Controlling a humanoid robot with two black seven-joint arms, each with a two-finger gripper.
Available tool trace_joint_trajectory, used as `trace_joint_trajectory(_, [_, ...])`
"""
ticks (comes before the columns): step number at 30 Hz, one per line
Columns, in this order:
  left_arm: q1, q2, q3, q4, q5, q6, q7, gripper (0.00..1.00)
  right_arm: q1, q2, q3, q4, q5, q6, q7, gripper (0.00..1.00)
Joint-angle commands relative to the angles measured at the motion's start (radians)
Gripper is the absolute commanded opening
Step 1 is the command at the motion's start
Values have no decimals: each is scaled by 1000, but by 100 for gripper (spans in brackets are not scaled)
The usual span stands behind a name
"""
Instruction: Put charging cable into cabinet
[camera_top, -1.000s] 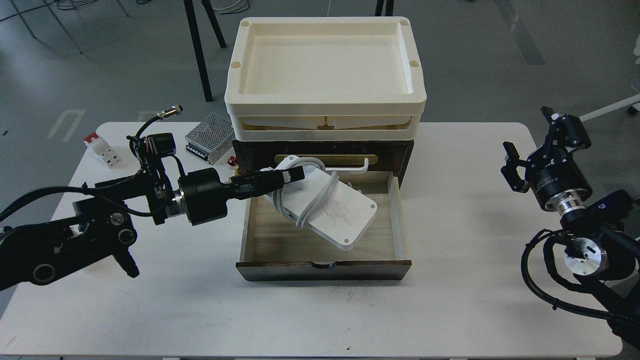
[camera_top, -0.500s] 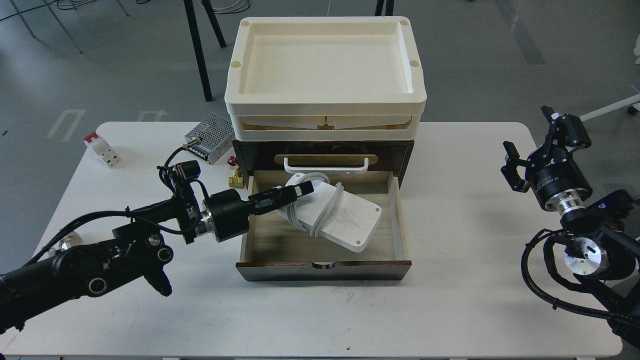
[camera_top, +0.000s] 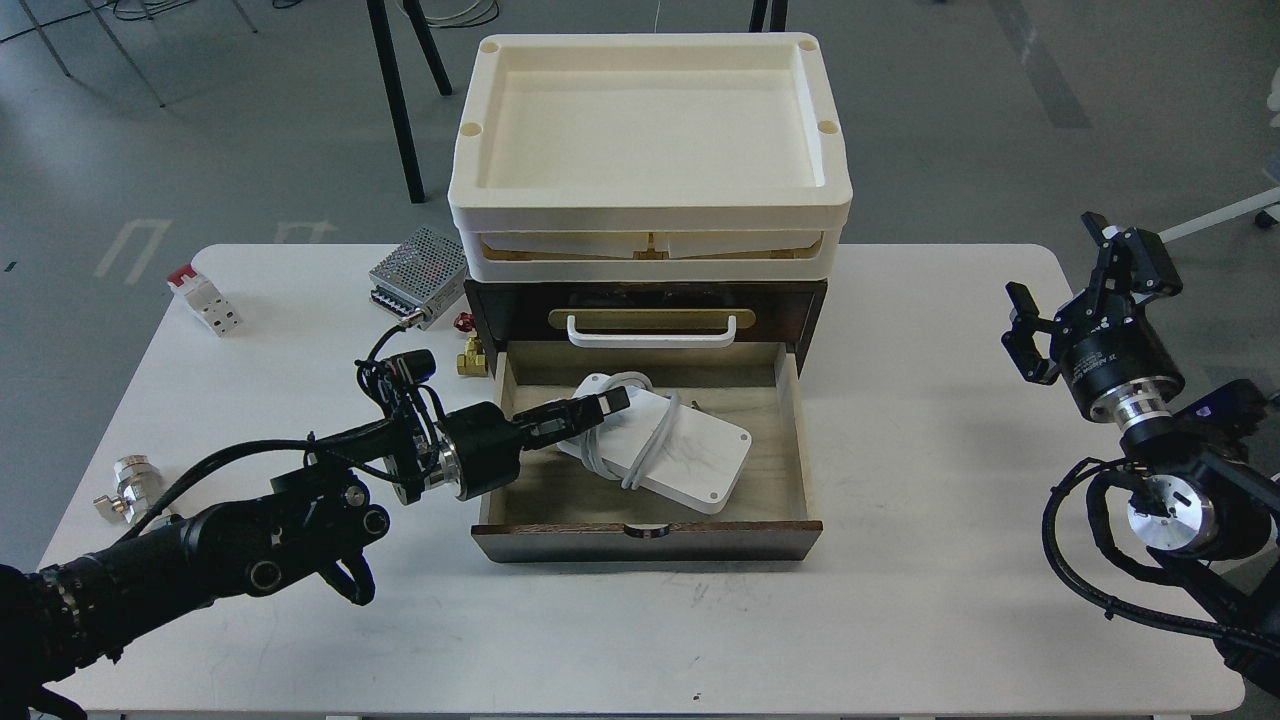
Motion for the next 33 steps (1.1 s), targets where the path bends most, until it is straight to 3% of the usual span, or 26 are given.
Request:
trace_joint_trajectory(1, [-1,-7,1,7,0,2,0,25,-2,0,0,-1,0,0,0,99])
trace_joint_trajectory(4, [-3,-8,-1,7,0,2,0,39,0,0,0,0,0,0,0,99])
trace_joint_trajectory(12, [-1,-8,1,7,0,0,0,52,0,0,0,0,0,0,0,99])
trace_joint_trajectory(17, [-1,-4,1,13,14,5,0,54,0,0,0,0,0,0,0,99])
trace_joint_trajectory(22, [-4,-1,1,30,51,71,0,54,0,0,0,0,0,0,0,99])
trace_joint_trajectory(27, [-4,70,-2,7,47,75,0,57,0,1,0,-1,0,0,0,99])
trace_joint_trajectory(33, [0,196,-9,-130,40,69,0,61,0,0,0,-1,0,0,0,99])
